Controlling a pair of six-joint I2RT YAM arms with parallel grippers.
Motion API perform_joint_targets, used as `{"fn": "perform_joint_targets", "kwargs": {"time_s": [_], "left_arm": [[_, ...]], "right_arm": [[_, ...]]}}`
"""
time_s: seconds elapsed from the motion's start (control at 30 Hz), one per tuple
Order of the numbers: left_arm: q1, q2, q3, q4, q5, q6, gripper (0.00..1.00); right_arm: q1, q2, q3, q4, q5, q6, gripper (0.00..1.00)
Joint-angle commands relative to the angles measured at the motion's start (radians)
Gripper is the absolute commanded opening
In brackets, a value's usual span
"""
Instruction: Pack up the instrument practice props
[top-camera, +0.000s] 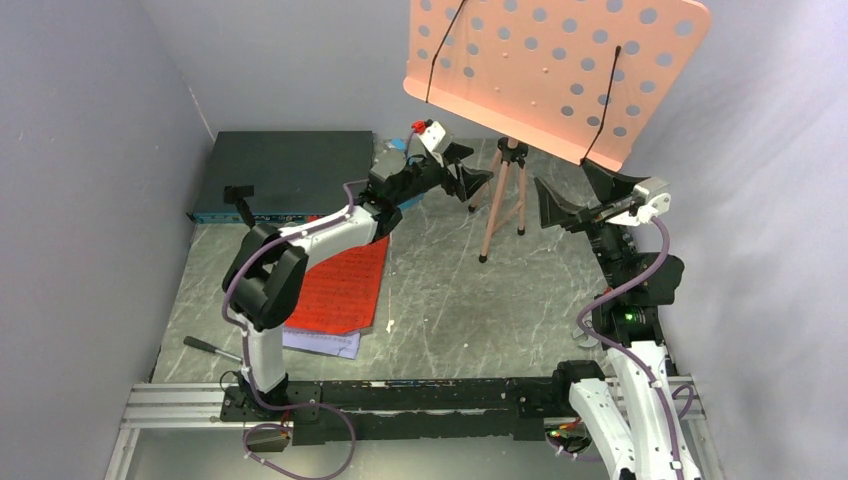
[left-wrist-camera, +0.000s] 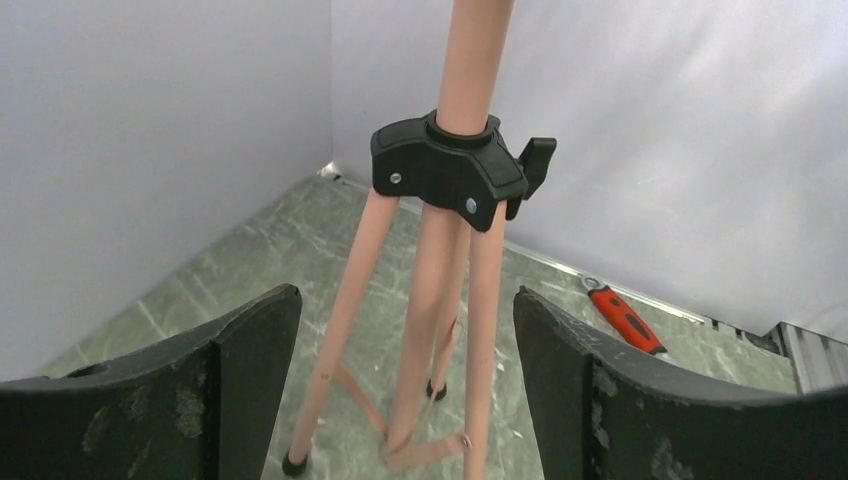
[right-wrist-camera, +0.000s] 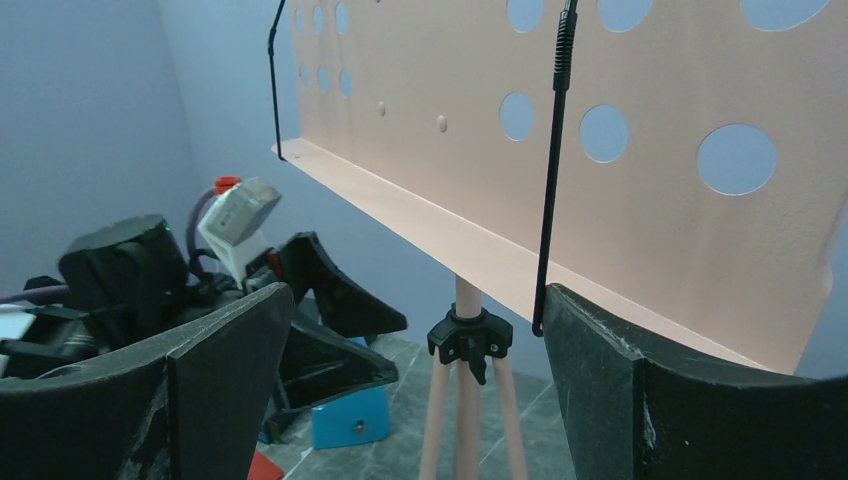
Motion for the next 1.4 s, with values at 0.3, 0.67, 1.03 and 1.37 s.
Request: {"fn": "perform_joint_targets", "kwargs": {"time_s": [0.3,0.67,1.03,1.37], "left_arm": [[-0.016,0.126,0.24,0.277,0.145,-0.072,0.8],[-0.048,0.254,0.405,0.236,0.105,-0.038,0.79],[-0.069,0.301,0.479,0.227,0.012,-0.013,0.15],[-0.069,0.275,0.462,0.142,-0.043,0.084,0.03]], "right_arm": [[0.036,0.041,0.024,-0.151,-0.011,0.008,0.98],[0.048,0.038,0.037,-0.168,-0.02,0.008,0.98],[0.081,-0.015,0.095,-0.253,0.065,-0.049,1.0],[0.115,-0.121,0.183,-0.323,0.283,-0.087,1.0]]}}
